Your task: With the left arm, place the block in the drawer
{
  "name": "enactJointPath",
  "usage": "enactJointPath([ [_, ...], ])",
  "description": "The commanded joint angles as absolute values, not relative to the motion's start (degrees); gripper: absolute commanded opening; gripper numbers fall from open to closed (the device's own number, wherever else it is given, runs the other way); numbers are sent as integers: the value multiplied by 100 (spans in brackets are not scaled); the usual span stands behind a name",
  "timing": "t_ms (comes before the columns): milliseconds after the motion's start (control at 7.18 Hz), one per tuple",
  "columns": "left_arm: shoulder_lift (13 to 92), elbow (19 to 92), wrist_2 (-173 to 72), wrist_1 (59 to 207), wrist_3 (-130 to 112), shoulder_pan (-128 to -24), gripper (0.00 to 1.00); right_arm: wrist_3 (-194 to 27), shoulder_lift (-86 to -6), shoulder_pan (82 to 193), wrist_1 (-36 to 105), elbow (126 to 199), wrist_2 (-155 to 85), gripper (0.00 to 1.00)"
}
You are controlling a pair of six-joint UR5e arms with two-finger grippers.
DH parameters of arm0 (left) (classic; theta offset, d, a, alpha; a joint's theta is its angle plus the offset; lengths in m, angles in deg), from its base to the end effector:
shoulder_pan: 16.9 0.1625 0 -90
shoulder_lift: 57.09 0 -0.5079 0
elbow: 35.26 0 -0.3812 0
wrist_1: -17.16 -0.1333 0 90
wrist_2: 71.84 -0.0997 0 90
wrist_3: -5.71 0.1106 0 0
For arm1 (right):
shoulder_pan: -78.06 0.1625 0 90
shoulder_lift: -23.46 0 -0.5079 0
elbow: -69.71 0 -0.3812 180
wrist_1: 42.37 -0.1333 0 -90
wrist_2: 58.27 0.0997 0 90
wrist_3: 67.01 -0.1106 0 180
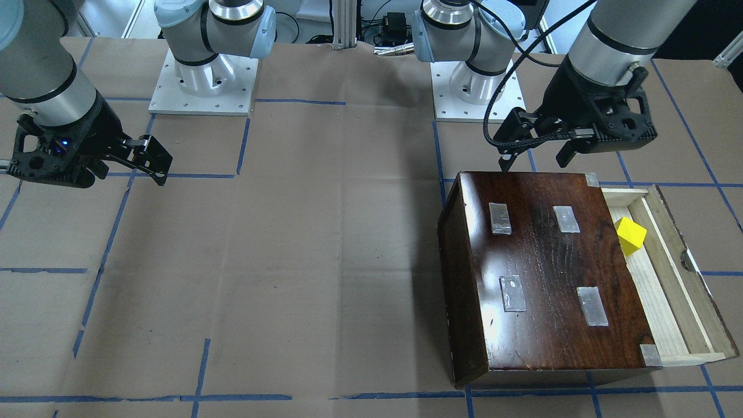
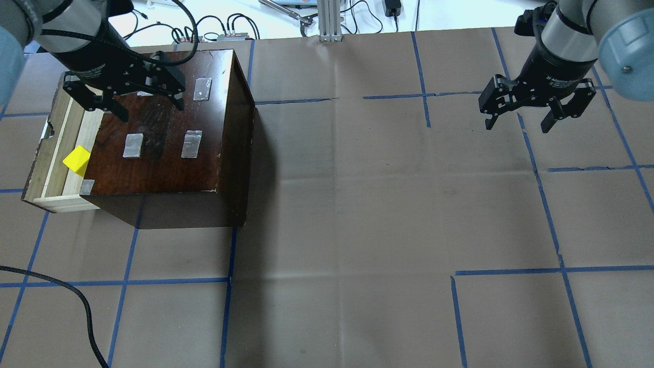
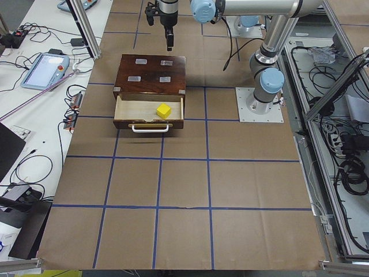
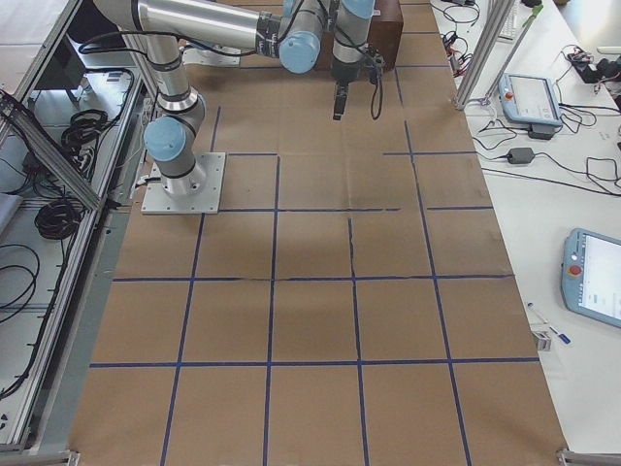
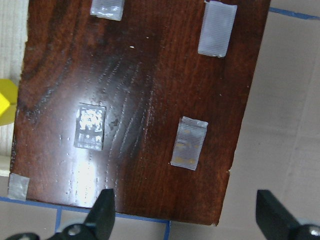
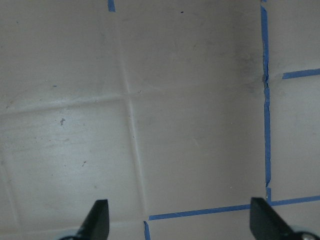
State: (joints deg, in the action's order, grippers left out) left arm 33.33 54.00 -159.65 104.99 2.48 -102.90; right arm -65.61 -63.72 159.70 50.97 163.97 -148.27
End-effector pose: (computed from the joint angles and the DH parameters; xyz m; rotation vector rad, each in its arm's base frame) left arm -0.1031 -0.4977 0.5664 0.1944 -3.0968 0.0678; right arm 0.0598 -0.5097 0.5059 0.1903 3.1286 0.1020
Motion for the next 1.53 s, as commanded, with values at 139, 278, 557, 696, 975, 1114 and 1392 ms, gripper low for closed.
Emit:
enactJointPath([
  [139,3308,5588,-16070,10514,333,-10603,98,-6561,-6372,15971,5097,16402,-14827,100],
  [278,3300,5641,-16062,10514,560,-10620,98,-6561,-6372,15971,5097,16402,-14827,100],
  [557,3299,5667,-16061,10523,956,-10638,98,-6561,-6372,15971,5097,16402,-14827,100],
  [696,3308,5685,-16061,10557,993,-10646,98,-6561,-6372,15971,5097,16393,-14827,100],
  [975,3308,5685,-16070,10593,1037,-10647,98,-6561,-6372,15971,5097,16393,-14827,100],
  [1114,3308,5668,-16070,10610,1028,-10647,98,-6561,-6372,15971,5097,16393,-14827,100],
  [1392,3308,5659,-16070,10637,1011,-10647,98,-6561,-6372,15971,5097,16402,-14827,100],
])
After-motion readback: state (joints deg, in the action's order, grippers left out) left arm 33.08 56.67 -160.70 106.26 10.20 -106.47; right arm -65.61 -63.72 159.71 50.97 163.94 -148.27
